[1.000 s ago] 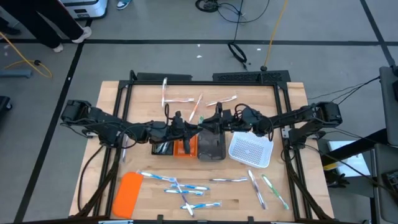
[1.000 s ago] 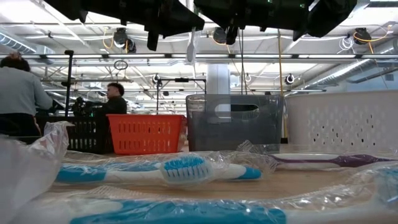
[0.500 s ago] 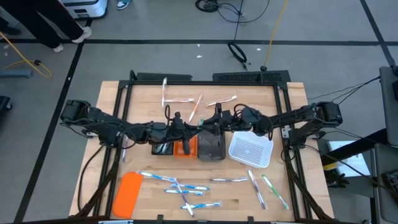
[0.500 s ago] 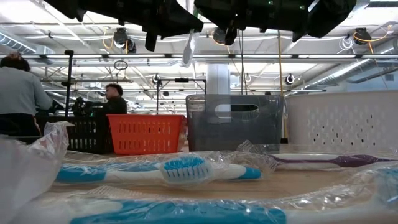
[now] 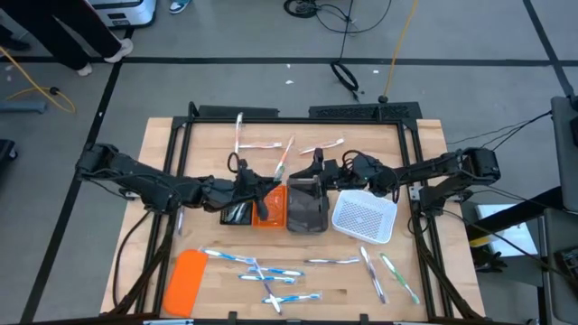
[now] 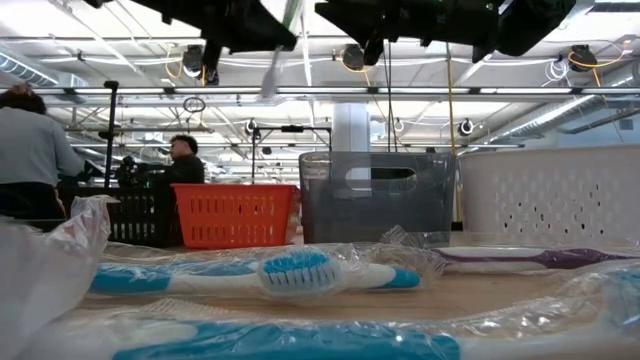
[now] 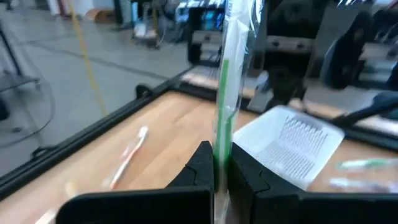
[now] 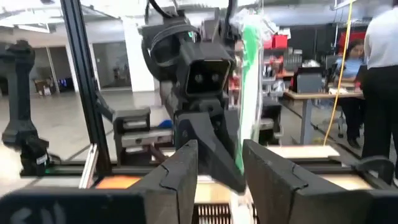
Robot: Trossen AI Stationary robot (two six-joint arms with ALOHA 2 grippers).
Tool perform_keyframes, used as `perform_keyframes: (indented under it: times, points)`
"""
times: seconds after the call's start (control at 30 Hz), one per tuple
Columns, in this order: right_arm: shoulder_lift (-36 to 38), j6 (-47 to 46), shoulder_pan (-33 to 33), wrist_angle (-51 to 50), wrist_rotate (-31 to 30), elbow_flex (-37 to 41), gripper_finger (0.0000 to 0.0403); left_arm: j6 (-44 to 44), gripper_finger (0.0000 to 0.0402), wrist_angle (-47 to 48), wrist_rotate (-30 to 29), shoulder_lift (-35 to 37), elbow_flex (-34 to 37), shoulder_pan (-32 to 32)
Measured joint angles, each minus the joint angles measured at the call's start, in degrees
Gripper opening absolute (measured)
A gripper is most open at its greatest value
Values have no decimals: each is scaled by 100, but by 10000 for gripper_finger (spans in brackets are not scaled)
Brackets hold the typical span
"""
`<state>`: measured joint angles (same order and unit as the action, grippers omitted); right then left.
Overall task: Pick & Place Toothbrushes
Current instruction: Put the green toothbrush into the black bin
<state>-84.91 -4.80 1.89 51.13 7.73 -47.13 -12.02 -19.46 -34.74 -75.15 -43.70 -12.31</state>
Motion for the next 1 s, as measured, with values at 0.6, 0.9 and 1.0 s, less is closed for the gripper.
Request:
perform_keyframes:
  times: [0.6, 0.9, 1.0]
  points:
    - [867, 144, -9, -1433, -10, 25, 127, -3452, 8, 3905, -614, 608, 0, -261]
    - [1157, 106, -89, -2568, -1, 28, 128, -4797, 8, 4785, -286, 320, 1, -327]
    - [1252, 103, -225, -2853, 3, 25, 128, -5027, 8, 4819, -36, 135, 2, -334]
